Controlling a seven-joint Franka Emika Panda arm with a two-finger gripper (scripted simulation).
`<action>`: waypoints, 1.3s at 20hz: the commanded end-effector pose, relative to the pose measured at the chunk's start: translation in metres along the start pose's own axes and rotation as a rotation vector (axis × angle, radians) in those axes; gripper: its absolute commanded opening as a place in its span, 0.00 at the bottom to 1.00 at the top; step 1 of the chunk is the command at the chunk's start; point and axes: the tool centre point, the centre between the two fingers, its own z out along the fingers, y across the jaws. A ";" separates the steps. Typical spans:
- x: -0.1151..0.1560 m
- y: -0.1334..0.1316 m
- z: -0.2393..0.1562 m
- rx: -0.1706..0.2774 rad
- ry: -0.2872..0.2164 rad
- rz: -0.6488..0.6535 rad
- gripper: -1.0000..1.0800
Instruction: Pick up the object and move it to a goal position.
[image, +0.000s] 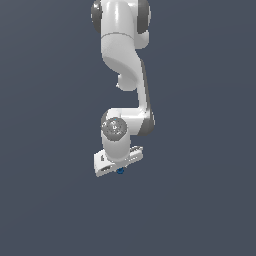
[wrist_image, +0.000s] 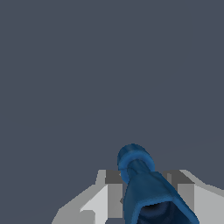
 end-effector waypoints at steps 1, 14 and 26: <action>-0.001 -0.001 -0.001 0.000 0.000 0.000 0.00; -0.033 -0.023 -0.014 0.000 0.000 0.000 0.00; -0.091 -0.064 -0.037 -0.001 0.000 0.000 0.00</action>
